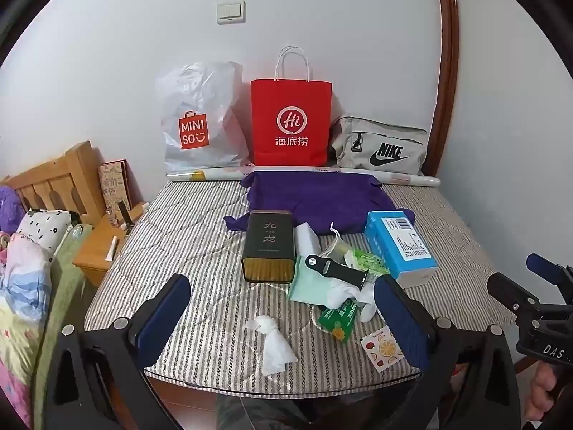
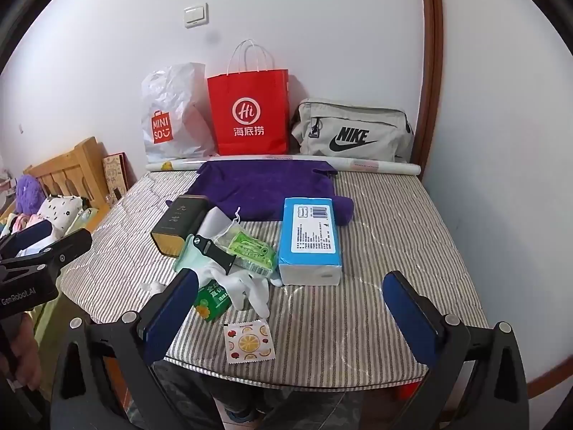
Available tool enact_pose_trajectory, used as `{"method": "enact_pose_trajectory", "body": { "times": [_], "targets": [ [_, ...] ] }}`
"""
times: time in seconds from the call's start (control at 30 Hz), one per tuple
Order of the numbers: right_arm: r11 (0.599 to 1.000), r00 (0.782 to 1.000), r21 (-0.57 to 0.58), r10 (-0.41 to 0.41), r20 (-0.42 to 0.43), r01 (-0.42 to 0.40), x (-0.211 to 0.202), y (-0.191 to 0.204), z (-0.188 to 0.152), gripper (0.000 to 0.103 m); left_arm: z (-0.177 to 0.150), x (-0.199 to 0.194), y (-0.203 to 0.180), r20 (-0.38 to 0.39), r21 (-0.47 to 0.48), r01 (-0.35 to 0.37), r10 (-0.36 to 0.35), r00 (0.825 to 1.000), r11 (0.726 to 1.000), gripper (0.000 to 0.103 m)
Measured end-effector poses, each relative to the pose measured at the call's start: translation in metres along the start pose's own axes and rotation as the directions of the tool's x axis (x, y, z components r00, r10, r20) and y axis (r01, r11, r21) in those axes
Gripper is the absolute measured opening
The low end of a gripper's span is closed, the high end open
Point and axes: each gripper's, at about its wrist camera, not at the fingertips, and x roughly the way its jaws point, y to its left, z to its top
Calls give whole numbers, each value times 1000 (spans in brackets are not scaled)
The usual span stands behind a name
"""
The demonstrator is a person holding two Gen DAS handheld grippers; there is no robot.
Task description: Organize soft objects
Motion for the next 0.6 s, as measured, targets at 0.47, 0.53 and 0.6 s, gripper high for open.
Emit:
{"method": "enact_pose_trajectory", "body": {
  "times": [0.47,0.53,0.6],
  "targets": [
    [1000,1000,-15,8,22,-7,-5,7,-1,101,10,4,27,7,-20,44,-43,999,999,103],
    [1000,1000,-16,7,26,-7,-5,8,-3,101,10,5,25,8,-17,41,-41,999,999,103],
    [1000,1000,-17,8,26,-8,-6,8,-2,101,10,4,25,7,-19,42,-41,999,999,103]
  ]
}}
